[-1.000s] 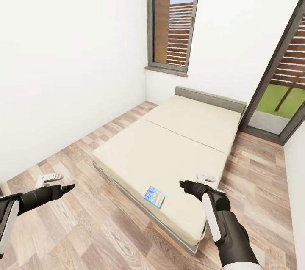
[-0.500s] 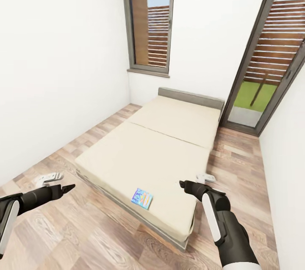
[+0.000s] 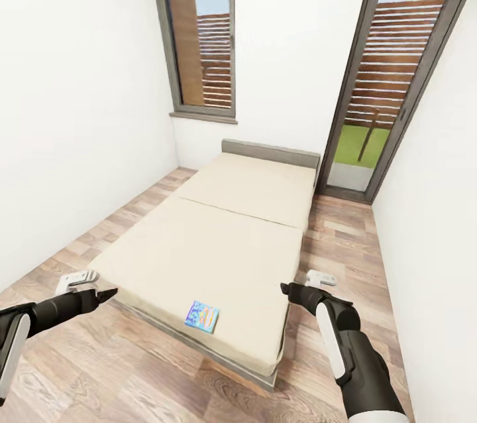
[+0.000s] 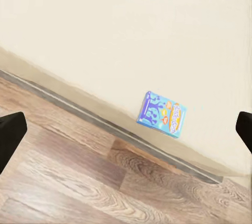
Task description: Put all the toys in the child's room - the three board games (two on the bed and one on the table), the two jigsaw puzzles on the table, and the tennis ball on the table - inside the toy box on the table in the child's room.
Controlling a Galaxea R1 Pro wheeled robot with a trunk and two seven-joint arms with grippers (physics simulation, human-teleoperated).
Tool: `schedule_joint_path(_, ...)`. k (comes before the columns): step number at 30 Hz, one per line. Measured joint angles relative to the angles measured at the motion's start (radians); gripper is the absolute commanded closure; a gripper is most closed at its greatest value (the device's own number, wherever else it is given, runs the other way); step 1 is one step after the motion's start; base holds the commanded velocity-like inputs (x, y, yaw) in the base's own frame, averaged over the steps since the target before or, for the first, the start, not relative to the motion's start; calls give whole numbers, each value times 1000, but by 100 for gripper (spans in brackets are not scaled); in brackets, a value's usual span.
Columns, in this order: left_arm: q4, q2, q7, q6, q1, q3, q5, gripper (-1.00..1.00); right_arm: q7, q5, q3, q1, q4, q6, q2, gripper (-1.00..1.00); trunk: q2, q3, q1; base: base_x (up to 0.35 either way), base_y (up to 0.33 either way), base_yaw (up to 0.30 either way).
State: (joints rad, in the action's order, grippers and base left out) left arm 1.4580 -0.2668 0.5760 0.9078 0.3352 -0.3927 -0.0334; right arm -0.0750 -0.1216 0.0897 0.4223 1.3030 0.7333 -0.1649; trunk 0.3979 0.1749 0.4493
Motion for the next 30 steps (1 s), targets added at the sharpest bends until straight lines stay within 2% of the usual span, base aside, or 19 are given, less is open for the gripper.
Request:
schedule_joint_path(9,0,0,0,0,0,0,0,-100,0,0,0,0,0,-1,0,-100,0,-7,0,0,101,-269)
schedule_joint_path(23,0,0,0,0,0,0,0,-100,0,0,0,0,0,0,0,-100,0,-19,0,0,245,-269)
schedule_joint_path(30,0,0,0,0,0,0,0,-100,0,0,-1,0,0,0,0,-100,0,-25,0,0,111,-269)
